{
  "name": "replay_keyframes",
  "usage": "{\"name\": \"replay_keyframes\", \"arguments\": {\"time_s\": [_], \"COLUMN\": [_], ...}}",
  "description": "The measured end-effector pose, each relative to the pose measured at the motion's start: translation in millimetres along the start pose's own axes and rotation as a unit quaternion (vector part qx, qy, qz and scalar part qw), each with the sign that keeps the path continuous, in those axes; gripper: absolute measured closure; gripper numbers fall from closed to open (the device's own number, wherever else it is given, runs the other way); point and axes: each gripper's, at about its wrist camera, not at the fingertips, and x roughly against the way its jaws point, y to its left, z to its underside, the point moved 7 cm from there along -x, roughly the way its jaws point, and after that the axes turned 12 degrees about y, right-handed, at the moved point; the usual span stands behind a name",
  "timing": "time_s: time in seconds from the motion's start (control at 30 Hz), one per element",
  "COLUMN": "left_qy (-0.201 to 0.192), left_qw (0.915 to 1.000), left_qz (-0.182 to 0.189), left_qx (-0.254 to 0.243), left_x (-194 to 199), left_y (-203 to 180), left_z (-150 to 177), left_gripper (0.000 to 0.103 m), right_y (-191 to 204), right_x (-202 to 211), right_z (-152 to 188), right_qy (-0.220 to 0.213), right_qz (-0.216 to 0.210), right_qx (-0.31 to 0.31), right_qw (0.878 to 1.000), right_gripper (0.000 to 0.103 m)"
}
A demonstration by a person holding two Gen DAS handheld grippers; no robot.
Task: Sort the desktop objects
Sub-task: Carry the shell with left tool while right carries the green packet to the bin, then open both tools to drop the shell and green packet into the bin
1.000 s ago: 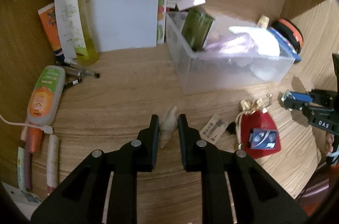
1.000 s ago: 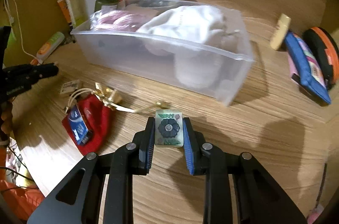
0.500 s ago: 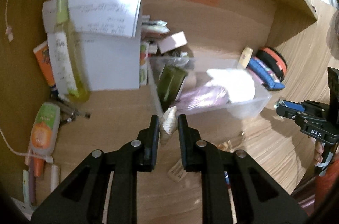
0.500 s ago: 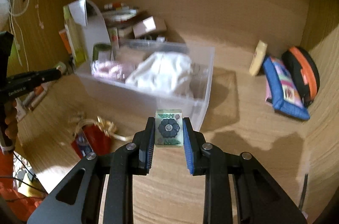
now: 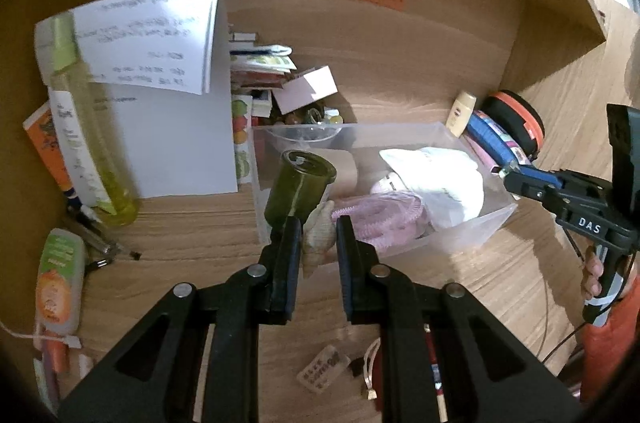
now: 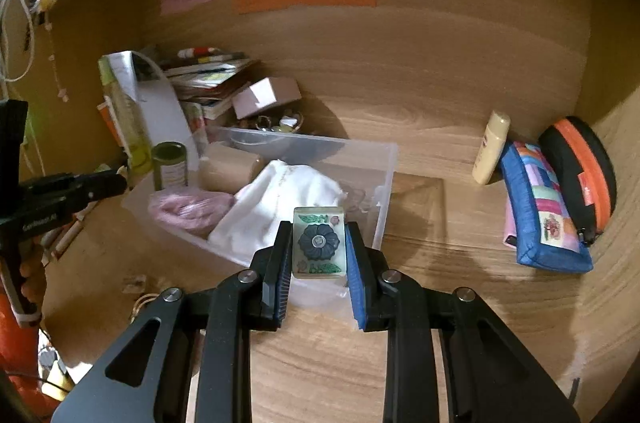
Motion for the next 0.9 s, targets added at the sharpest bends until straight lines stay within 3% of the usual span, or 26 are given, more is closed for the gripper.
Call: {"name": "replay_keyframes", "arguments": {"time_s": [0.4, 0.7, 0.9], "left_qy": [0.037, 0.04, 0.042], "left_qw": [0.9991, 0.999, 0.9989], "left_qz": [0.02, 0.016, 0.02], "left_qx": [0.009, 0.01, 0.007], "left_x": [-31.9, -36.4, -33.3], "left_y": [3.6, 5.3, 2.4], "left_z": [-4.5, -3.9, -1.6], "left_gripper": [0.086, 0.086, 0.086], "right_y": [-0.7, 0.6, 0.8], "right_x": [-33.9, -40.3, -36.9], "right_z": [-5.0, -10.7, -7.5], "right_qy": [0.031, 0.035, 0.036], "right_qz": [0.015, 0.029, 0.04], "right_qx": [0.014, 0.02, 0.019], "right_qw": [0.999, 0.999, 0.998], "right_gripper": [0.081, 0.08, 0.072]}}
